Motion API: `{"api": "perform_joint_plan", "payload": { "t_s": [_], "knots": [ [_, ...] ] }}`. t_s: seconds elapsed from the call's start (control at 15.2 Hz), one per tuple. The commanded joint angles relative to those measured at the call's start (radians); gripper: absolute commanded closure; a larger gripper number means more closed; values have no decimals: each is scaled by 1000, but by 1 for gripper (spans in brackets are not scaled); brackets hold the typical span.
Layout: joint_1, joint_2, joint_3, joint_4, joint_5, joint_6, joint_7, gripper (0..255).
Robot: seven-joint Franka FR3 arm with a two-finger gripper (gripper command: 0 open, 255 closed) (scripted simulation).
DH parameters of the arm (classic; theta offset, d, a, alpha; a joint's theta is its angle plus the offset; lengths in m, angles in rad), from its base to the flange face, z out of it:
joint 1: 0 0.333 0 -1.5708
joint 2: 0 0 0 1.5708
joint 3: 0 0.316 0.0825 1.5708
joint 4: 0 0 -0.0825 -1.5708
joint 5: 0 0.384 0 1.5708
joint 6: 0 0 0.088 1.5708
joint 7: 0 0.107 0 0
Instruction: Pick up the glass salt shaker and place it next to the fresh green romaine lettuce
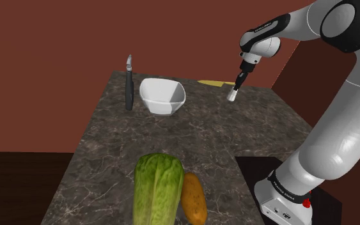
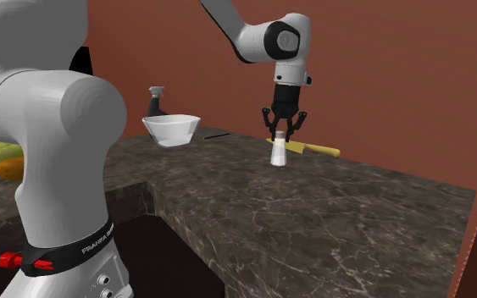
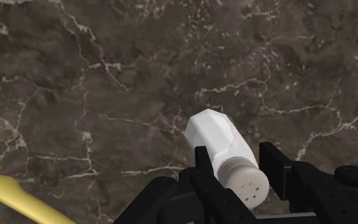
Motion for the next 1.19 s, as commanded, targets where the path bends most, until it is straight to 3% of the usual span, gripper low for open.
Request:
{"api": "perform_joint_plan", "payload": {
  "t_s": [0.0, 0.4, 1.12],
  "knots": [
    [0, 0, 0, 0, 0, 0, 0, 255],
    [0, 0, 0, 0, 0, 0, 0, 255],
    [9, -68, -8, 76, -50, -132, 40, 255]
  ]
}}
